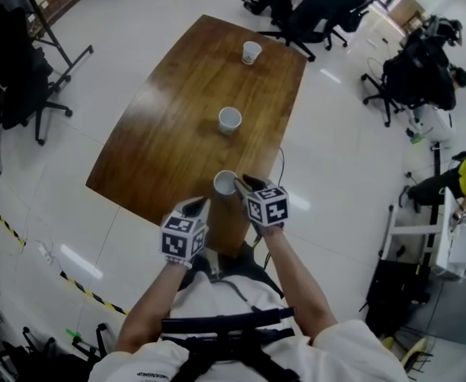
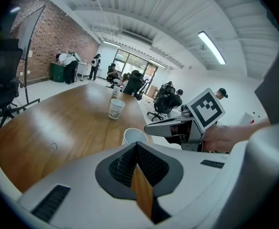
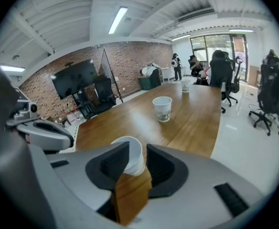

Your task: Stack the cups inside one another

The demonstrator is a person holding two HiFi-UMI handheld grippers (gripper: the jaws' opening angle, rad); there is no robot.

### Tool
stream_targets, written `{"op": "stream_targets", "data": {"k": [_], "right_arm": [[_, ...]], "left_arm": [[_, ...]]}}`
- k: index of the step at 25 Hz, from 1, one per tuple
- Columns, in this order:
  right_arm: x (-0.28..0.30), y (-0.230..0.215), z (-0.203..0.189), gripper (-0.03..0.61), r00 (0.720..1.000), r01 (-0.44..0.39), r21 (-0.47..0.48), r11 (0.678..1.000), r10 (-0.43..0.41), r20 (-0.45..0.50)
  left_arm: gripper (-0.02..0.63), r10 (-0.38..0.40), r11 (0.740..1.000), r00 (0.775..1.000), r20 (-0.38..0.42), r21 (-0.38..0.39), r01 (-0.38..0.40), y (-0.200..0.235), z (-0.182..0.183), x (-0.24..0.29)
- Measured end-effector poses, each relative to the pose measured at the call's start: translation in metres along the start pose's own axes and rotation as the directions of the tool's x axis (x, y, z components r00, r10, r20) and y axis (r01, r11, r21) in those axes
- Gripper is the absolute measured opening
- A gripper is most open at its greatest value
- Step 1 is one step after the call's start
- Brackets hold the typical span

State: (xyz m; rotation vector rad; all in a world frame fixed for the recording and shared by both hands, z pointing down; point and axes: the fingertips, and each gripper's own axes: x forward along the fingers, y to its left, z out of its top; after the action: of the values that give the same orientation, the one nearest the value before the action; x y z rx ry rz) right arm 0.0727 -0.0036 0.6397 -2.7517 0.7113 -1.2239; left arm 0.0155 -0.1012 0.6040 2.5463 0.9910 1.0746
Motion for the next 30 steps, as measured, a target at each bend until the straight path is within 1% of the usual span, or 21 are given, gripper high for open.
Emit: {"op": "stream_targets", "data": {"k": [5, 12, 14, 20, 30], "right_arm": [[0.018, 0.0, -0.004, 0.141, 0.998, -0.032, -0.028, 0.999, 0.03, -0.053], [0.032, 0.0, -0.008, 0.095, 0.994, -0.058, -0.053, 0.997, 0.052, -0.097], [0.035, 0.001, -0.009, 0.095, 0.993, -0.057, -0.059, 0.997, 0.051, -0.108], [0.04, 0.002, -0.008, 0.091, 0.991, -0.054, -0.075, 0.996, 0.044, -0.129], [0.041, 0.003, -0.006, 0.032, 0.99, -0.057, -0.101, 0.993, 0.043, -0.135]], "left_arm": [[-0.012, 0.014, 0.999, 1.0, -0.007, -0.032, -0.014, 0.002, -0.003, 0.007], [-0.012, 0.034, 0.998, 0.999, -0.014, -0.061, -0.035, 0.008, -0.006, 0.012], [-0.012, 0.041, 0.997, 0.999, -0.012, -0.069, -0.042, 0.013, -0.006, 0.011], [-0.012, 0.058, 0.995, 0.998, 0.001, -0.087, -0.057, 0.022, -0.003, 0.009], [-0.013, 0.066, 0.992, 0.998, 0.004, -0.104, -0.065, 0.022, -0.003, 0.009]]}}
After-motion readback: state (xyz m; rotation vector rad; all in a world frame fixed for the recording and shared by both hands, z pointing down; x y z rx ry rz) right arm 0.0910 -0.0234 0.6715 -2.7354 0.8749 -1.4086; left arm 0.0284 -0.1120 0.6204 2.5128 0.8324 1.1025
